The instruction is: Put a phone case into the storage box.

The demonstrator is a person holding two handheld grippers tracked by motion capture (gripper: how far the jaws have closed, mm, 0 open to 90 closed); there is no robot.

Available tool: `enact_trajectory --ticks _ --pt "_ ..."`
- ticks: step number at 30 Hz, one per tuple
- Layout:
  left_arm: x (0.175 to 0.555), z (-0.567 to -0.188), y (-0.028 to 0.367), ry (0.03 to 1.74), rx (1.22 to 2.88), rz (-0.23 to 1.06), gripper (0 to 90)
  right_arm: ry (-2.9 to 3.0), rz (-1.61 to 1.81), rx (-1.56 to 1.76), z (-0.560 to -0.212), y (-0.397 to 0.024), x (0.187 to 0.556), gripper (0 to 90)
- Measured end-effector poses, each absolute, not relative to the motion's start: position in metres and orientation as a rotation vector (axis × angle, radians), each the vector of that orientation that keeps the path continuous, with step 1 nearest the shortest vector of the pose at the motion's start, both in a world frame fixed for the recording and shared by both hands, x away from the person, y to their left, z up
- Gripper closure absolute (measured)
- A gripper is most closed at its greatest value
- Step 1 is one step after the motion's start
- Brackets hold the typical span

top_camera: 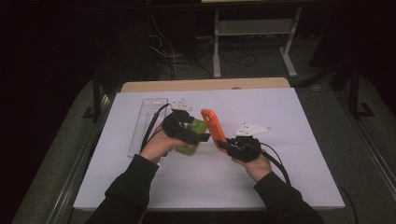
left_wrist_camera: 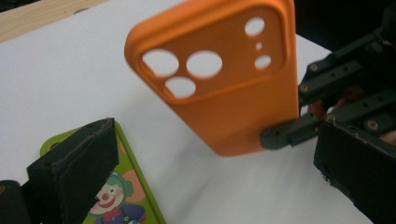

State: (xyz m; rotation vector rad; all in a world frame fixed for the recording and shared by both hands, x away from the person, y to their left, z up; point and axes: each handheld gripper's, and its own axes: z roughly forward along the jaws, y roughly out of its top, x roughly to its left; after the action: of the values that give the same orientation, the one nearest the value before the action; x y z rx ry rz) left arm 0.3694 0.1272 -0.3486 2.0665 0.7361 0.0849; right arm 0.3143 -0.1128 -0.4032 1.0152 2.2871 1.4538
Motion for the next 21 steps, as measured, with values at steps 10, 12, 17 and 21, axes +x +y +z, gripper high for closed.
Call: enact_trajectory --ticks 10,12,17,21 --pt "0.369 -0.347 0.128 0.714 2.051 0.092 0.0 2.306 1.500 0.964 -0.402 -0.097 0.306 78.2" --pt "0.369 -0.347 0.128 0.710 2.048 0.091 0.0 2.315 1.509 0.961 -0.402 -0.094 0.304 78.2" --pt "0.369 -0.349 0.125 0.713 2.039 0.086 0.0 2.320 1.532 0.956 -0.401 -0.090 0.302 78.2" --pt "0.369 -0.349 0.124 0.708 2.028 0.091 0.0 2.316 1.545 0.955 -0.400 -0.089 0.301 78.3"
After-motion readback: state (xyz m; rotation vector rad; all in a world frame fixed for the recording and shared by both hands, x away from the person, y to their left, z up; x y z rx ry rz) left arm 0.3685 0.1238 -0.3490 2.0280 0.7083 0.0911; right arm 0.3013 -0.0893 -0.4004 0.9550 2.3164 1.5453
